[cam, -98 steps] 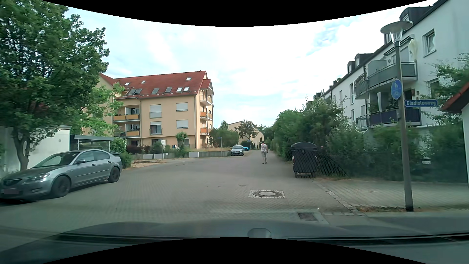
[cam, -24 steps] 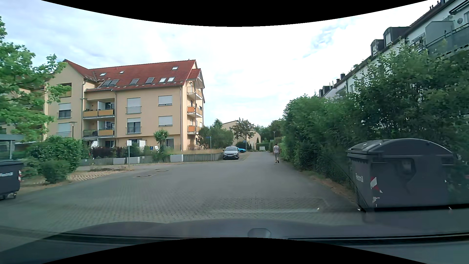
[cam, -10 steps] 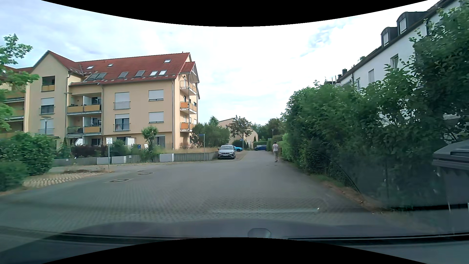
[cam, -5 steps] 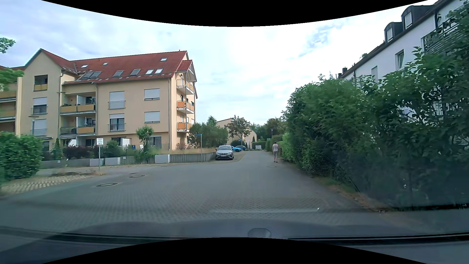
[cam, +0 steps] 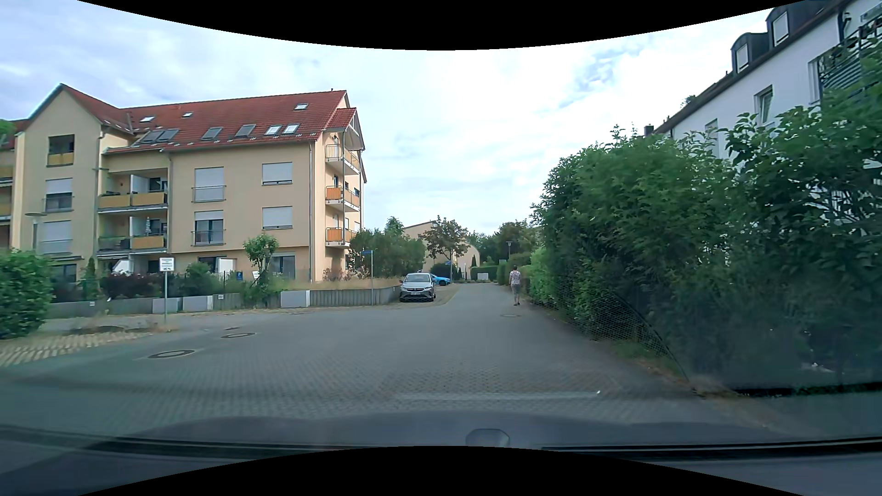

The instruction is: Follow the waypoints while adhering to traffic rules and regulations

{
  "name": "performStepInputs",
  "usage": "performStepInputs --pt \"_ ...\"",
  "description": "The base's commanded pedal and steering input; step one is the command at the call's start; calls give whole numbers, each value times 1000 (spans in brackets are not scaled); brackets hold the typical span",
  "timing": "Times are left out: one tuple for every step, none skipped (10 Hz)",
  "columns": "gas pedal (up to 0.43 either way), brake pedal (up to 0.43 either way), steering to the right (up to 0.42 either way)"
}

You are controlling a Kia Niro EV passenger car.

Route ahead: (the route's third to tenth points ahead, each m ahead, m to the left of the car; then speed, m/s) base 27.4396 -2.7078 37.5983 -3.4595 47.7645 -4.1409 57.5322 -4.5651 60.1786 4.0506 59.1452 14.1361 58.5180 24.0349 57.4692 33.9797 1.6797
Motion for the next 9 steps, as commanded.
performStepInputs --pt "0 0 44" --pt "0 0 45" --pt "0 0 48" --pt "0 0 53" --pt "0 0 55" --pt "0 0 54" --pt "0 0 52" --pt "0 0 49" --pt "0 0 47"
